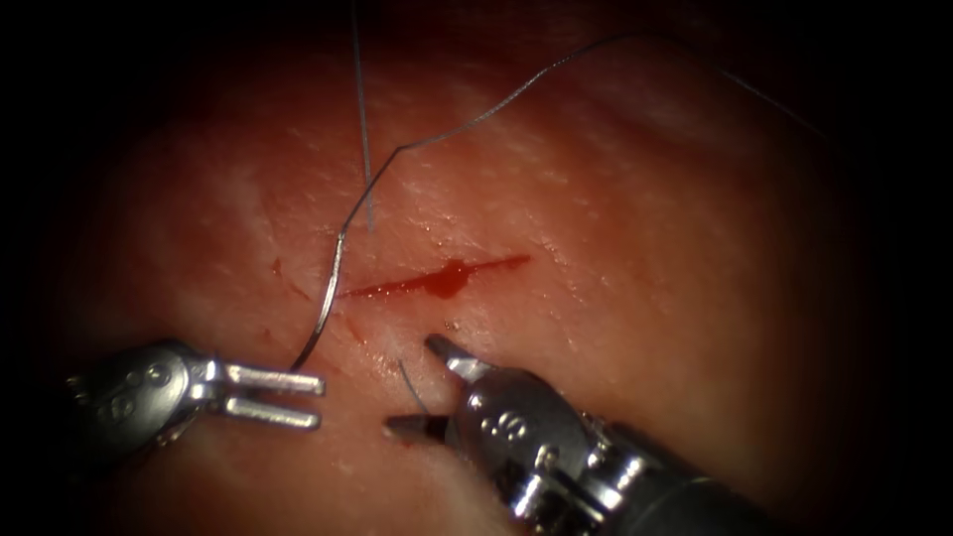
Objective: Wound Closure
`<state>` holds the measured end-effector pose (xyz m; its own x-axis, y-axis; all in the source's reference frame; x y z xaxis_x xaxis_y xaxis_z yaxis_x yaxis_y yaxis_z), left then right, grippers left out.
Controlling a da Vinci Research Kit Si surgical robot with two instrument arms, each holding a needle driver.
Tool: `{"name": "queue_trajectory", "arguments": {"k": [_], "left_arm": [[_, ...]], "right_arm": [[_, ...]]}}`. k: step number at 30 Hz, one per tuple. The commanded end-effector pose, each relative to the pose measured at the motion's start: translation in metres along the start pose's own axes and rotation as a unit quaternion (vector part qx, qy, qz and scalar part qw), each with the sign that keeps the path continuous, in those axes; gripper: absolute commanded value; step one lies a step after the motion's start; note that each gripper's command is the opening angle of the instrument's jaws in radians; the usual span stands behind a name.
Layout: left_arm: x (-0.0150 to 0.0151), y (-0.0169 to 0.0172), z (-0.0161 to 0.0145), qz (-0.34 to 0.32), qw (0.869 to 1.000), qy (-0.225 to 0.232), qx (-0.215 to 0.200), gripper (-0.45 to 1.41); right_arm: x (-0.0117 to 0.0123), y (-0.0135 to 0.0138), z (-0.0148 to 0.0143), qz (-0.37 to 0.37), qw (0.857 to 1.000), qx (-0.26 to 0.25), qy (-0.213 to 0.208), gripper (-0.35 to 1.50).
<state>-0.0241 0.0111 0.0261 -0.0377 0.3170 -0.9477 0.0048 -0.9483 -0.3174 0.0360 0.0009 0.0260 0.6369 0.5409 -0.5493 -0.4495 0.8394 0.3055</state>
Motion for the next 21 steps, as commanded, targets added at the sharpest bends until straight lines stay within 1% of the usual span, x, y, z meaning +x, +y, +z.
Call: {"name": "queue_trajectory", "arguments": {"k": [1, 4, 6, 8, 9, 10, 11, 12, 14, 15, 17, 21], "left_arm": [[-0.0006, -0.0003, 0.0005, 0.0, 1.0, 0.001, -0.001, -0.45], [-0.0006, -0.0003, 0.0006, 0.0, 1.0, 0.0, 0.0, -0.45], [-0.0006, -0.0003, 0.0006, 0.0, 1.0, 0.0, 0.0, -0.45], [-0.0006, -0.0003, 0.0006, 0.0, 1.0, 0.001, 0.0, -0.45], [-0.0006, -0.0003, 0.0006, 0.0, 1.0, 0.001, 0.0, -0.45], [-0.0006, -0.0003, 0.0006, 0.0, 1.0, 0.001, 0.0, -0.45], [-0.0006, -0.0003, 0.0006, 0.0, 1.0, 0.001, 0.0, -0.45], [-0.0006, -0.0003, 0.0005, 0.0, 1.0, 0.001, 0.0, -0.45], [-0.0006, -0.0003, 0.0005, 0.0, 1.0, 0.001, -0.001, -0.45], [-0.0006, -0.0002, 0.0004, 0.0, 1.0, 0.001, -0.001, -0.45], [-0.0006, -0.0003, 0.0004, 0.0, 1.0, 0.001, -0.001, -0.45], [-0.0006, -0.0003, 0.0005, 0.0, 1.0, 0.0, 0.001, -0.45]], "right_arm": [[-0.0004, -0.0001, 0.0017, -0.004, 1.0, 0.005, -0.012, 1.45], [-0.0026, -0.0004, 0.0032, -0.012, 0.998, 0.02, -0.057, 1.3], [-0.0034, -0.0003, 0.0037, -0.014, 0.997, 0.026, -0.069, 1.28], [-0.0041, -0.0002, 0.0041, -0.016, 0.996, 0.019, -0.08, 1.26], [-0.0046, -0.0002, 0.0042, -0.019, 0.995, 0.014, -0.099, 1.25], [-0.0048, -0.0002, 0.0043, -0.02, 0.994, 0.015, -0.108, 1.2], [-0.005, -0.0003, 0.0042, -0.021, 0.993, 0.015, -0.113, 1.1], [-0.0051, -0.0003, 0.0042, -0.022, 0.993, 0.02, -0.115, 0.91], [-0.0052, -0.0004, 0.0037, -0.022, 0.993, 0.026, -0.116, -0.01], [-0.0052, -0.0003, 0.0034, -0.022, 0.992, 0.03, -0.117, -0.35], [-0.0048, 0.0, 0.0024, -0.021, 0.992, 0.025, -0.125, -0.35], [-0.0046, -0.0001, 0.0008, -0.025, 0.992, 0.023, -0.119, -0.35]]}}
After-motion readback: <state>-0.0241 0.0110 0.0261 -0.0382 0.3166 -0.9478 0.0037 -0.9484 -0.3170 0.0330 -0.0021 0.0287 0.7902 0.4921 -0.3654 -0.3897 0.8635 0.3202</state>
